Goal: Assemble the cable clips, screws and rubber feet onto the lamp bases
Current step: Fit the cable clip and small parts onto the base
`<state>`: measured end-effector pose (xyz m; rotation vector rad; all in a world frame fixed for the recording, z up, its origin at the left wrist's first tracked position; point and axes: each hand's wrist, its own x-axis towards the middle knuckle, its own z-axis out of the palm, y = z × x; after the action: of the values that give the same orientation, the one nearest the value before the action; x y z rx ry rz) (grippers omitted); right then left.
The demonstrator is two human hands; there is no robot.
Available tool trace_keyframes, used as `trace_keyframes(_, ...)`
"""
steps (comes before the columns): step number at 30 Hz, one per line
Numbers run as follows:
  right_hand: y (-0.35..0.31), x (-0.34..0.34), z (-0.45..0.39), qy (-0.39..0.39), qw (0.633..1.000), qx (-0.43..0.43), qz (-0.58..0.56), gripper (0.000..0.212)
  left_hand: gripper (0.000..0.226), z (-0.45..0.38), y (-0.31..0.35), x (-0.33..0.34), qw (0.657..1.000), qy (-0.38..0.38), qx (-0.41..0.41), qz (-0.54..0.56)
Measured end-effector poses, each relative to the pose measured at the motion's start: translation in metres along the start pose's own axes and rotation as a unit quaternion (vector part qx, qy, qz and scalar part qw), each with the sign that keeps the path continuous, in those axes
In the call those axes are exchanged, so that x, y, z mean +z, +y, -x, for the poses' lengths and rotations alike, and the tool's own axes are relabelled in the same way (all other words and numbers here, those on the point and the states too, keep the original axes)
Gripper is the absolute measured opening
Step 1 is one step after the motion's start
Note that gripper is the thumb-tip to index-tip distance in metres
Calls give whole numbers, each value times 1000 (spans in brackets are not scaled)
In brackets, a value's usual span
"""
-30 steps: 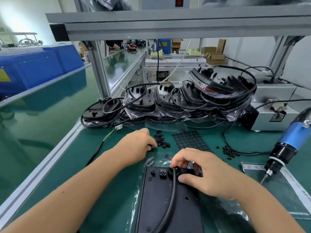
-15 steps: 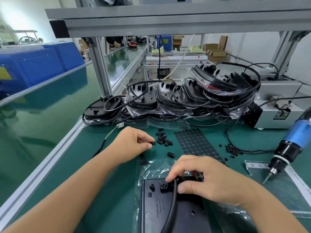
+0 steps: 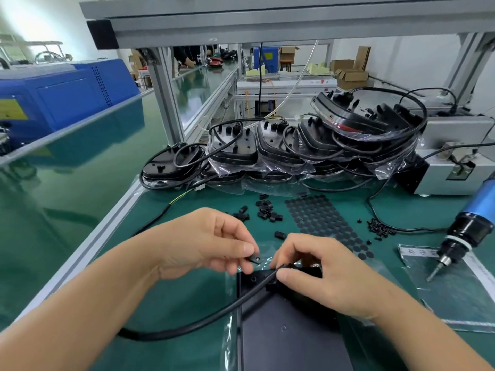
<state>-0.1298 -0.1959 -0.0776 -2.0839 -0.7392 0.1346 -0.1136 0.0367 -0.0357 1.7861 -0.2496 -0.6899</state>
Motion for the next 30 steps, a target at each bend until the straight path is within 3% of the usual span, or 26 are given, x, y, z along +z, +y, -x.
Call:
trace_keyframes(8,-1,6,1,24,1000,15,3,10,12,2,5,15,989,24,41,-142)
trace_keyframes(18,0,5,1,37,999,3,12,8,11,0,4,23,983,24,68,-167)
trace_keyframes(23,-1,1,2,30,999,10,-15,3,9,-4,-3,29,981,82,75,-156)
trace_keyframes(30,-1,12,5,83,996,20,0,6,7,5,-14,32,972,117,106,-172)
